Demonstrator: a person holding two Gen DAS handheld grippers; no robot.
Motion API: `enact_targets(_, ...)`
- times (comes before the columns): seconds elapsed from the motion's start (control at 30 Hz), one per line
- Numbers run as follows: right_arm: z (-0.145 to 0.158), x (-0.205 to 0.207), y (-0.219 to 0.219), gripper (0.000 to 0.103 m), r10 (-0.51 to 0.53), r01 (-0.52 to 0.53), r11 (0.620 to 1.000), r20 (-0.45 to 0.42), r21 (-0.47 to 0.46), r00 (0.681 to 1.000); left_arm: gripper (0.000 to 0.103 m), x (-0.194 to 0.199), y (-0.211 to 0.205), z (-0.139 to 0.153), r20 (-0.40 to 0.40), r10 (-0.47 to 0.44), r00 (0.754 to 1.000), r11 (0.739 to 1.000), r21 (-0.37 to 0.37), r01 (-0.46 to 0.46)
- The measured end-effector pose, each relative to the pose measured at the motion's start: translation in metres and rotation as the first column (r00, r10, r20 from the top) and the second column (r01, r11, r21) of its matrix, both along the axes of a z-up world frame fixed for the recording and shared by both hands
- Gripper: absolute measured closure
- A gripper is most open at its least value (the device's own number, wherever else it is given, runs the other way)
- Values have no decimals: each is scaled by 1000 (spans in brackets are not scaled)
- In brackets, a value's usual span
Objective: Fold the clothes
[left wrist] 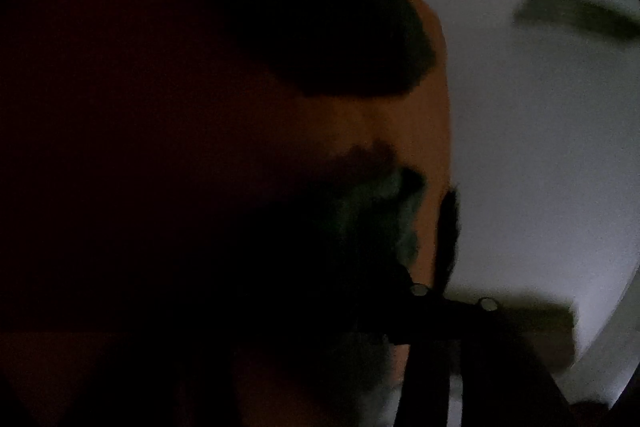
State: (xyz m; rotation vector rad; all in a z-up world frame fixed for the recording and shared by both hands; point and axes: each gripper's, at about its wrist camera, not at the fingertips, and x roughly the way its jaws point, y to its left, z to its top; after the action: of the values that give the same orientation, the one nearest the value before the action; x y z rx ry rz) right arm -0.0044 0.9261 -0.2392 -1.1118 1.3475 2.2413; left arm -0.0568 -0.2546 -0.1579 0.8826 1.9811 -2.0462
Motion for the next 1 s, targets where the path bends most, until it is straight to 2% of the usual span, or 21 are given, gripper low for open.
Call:
enact_targets(0.07,7,8,-1,37,-22,22,1000,6,3,1000,44,10,-1,24,-7,43,999,998,-54,-43)
enact_targets(0.13,12,8,-6,40,-12,11,1000,20,25,1000,42,14,0,49,9,41,999,991,-128,-40)
enact_targets(0.2,26,5,-18,44,-7,3,994,32,114,999,41,9,8,72,-1,9,1000,984,-177,-9)
enact_targets(0.23,40,2,-29,47,-2,-4,981,34,196,999,37,0,16,85,-8,-23,1000,978,-208,21)
enact_targets(0.3,65,-9,-56,49,23,-37,928,42,371,999,29,-25,37,104,-1,-116,993,953,-282,111)
enact_targets(0.37,88,-24,-88,49,64,-86,834,59,545,996,27,-54,60,118,30,-226,974,907,-359,222)
enact_targets(0.4,96,-33,-103,49,131,-130,802,42,583,991,27,-67,72,120,73,-280,957,870,-402,285)
enact_targets(0.47,102,-54,-135,49,288,-255,774,36,580,957,27,-93,96,118,184,-367,912,774,-484,409)
enact_targets(0.5,97,-62,-146,49,344,-306,776,35,551,938,27,-104,101,116,221,-378,899,747,-500,438)
enact_targets(0.53,91,-70,-158,49,399,-356,776,32,521,916,27,-118,101,112,250,-386,888,741,-489,460)
enact_targets(0.57,86,-78,-169,49,452,-406,771,27,491,892,27,-131,102,108,275,-392,878,738,-476,479)
enact_targets(0.6,81,-87,-181,49,503,-455,763,20,460,864,27,-143,100,103,289,-388,875,750,-452,482)
enact_targets(0.63,68,-96,-189,49,528,-496,764,43,412,848,27,-154,96,99,304,-382,873,763,-430,483)
enact_targets(0.67,50,-107,-196,49,539,-537,764,104,356,836,27,-156,88,98,320,-362,876,778,-413,472)
enact_targets(0.73,23,-118,-201,49,521,-575,755,244,316,818,27,-168,69,93,361,-304,882,812,-386,438)
enact_targets(0.77,7,-124,-203,49,504,-589,752,319,295,803,27,-173,56,89,372,-276,886,838,-358,412)
enact_targets(0.8,-4,-126,-198,51,493,-582,769,335,263,803,27,-175,44,86,380,-252,890,860,-333,386)
enact_targets(0.83,-12,-127,-192,53,480,-561,796,327,228,814,27,-170,35,84,373,-245,895,869,-325,373)
enact_targets(0.87,-19,-128,-186,53,466,-538,821,319,192,825,27,-175,29,85,374,-240,896,869,-328,370)
enact_targets(0.93,-16,-130,-184,53,458,-524,831,305,186,835,27,-181,19,86,400,-236,886,856,-346,385)
enact_targets(1.0,-10,-130,-188,53,464,-533,817,300,218,834,27,-183,9,88,435,-230,871,835,-371,406)
